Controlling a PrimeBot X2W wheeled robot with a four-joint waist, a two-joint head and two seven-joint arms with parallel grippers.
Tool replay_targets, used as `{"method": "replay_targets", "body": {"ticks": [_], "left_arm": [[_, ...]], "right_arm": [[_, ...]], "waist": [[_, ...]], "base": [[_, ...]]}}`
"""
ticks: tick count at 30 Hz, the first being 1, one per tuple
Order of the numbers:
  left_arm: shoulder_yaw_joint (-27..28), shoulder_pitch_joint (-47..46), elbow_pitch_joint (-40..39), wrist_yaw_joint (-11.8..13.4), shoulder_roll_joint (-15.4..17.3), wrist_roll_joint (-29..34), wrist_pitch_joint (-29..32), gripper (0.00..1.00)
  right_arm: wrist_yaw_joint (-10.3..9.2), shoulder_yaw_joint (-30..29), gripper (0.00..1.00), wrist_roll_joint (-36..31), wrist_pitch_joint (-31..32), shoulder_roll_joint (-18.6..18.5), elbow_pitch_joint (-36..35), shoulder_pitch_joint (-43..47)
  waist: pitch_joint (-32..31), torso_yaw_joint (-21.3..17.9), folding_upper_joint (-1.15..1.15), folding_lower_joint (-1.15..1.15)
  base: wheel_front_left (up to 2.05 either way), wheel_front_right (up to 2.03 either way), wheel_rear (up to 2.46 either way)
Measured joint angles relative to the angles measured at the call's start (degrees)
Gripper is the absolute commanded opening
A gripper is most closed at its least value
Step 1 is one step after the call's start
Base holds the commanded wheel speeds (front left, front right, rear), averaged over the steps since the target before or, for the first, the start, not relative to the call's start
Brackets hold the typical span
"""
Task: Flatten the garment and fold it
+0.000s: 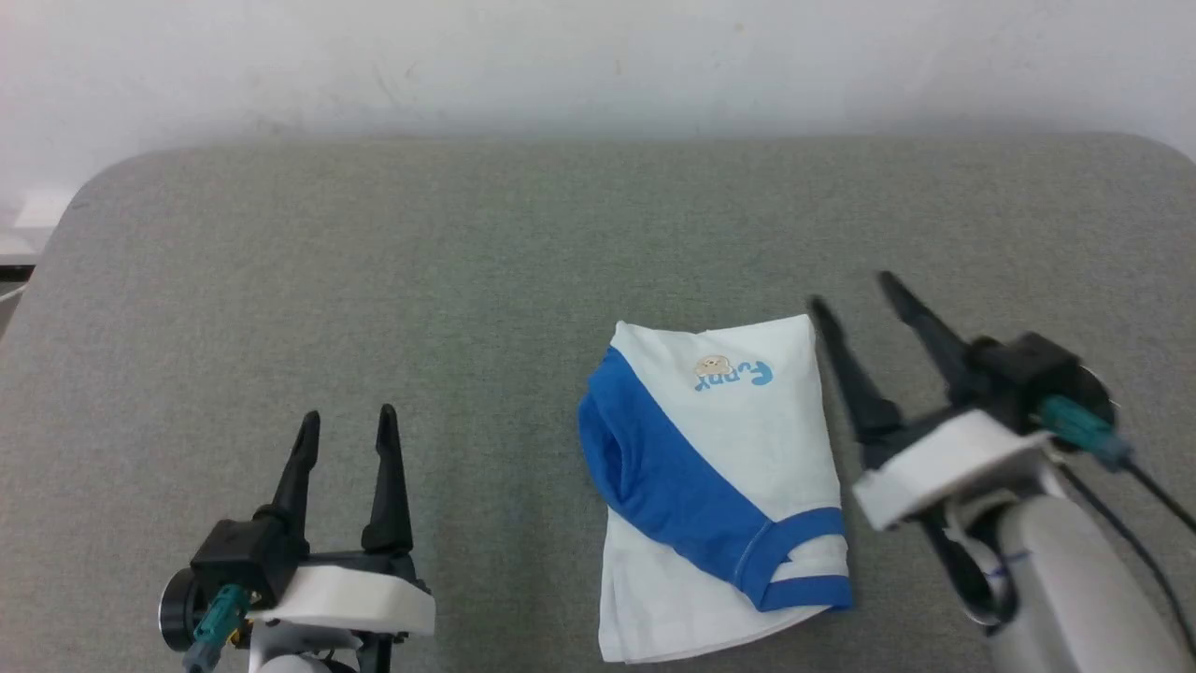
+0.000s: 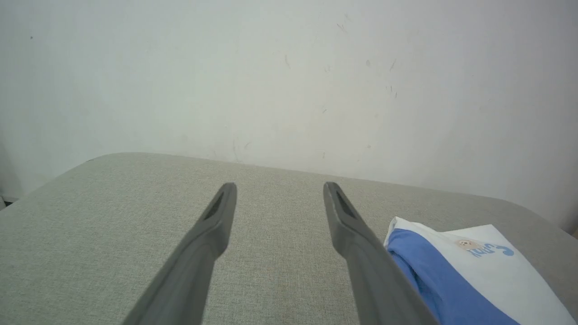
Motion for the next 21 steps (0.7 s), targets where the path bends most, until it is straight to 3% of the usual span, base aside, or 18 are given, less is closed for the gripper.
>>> {"method": "replay_targets", "body": {"ticks": [11, 15, 21], "left_arm": [[1.59, 0.67, -1.62, 1.15, 0.0, -0.01, 0.0, 1.0], [1.83, 1.03, -2.26, 1.94, 0.0, -0.01, 0.0, 1.0], [1.29, 0.83, -2.86, 2.3, 0.0, -0.01, 0.0, 1.0]], "right_arm": [[0.0, -24.54, 1.0, -2.38, 7.93, 0.76, -12.07, 12.68], [-0.01, -28.13, 1.0, 3.13, 14.81, 0.93, -11.46, 14.71], [-0.01, -29.26, 1.0, 12.73, 31.08, -0.73, -3.83, 14.91]], "waist": [[-0.19, -1.3, 0.0, 0.0], [0.19, -1.76, 0.0, 0.0], [1.2, -1.14, 0.0, 0.0]], "base": [[0.0, 0.0, 0.0], [0.0, 0.0, 0.0], [0.0, 0.0, 0.0]]}}
